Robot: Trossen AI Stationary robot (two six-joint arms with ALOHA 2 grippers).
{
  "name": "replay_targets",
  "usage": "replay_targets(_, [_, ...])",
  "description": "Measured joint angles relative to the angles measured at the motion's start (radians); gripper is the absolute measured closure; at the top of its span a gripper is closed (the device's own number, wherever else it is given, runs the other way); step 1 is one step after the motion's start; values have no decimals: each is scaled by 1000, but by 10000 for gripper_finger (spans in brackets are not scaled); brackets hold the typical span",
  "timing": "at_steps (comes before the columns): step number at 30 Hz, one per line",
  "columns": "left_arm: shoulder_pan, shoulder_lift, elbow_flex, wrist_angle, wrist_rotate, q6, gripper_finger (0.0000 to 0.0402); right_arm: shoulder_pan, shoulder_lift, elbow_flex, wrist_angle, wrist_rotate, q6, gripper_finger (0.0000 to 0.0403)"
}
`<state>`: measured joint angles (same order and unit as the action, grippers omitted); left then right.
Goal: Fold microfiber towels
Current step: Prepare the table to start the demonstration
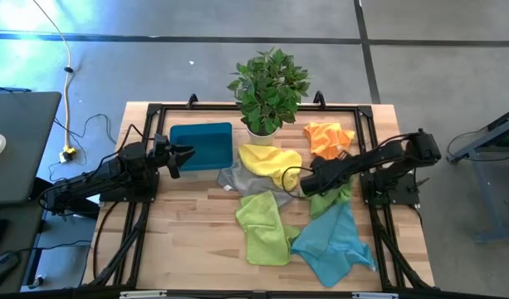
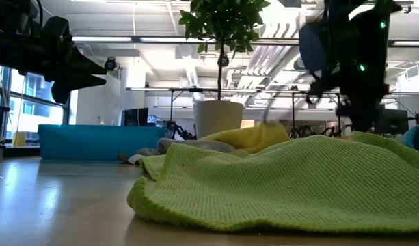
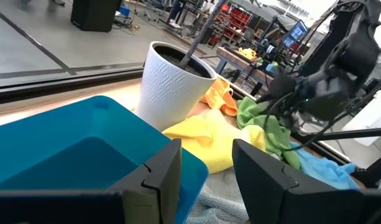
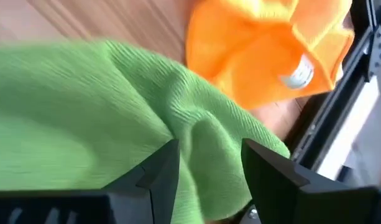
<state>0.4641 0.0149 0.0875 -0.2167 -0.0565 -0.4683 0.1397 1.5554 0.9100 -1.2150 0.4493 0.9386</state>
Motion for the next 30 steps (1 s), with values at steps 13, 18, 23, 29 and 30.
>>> replay_targets(13, [0,0,0,0,0,0,268,205,-45,155,223,-321,60,238])
replay_targets(18, [0,0,0,0,0,0,268,307,-23,155,271,-294,176,238])
replay_targets(23, [0,0,0,0,0,0,268,384,13,155,292,-285,302,238])
replay_targets(29, [0,0,0,0,0,0,268,471,57,155,371,-324,394,238])
replay_targets(30, [0,0,0,0,0,0,268,486,65,155,390,-330,402,238])
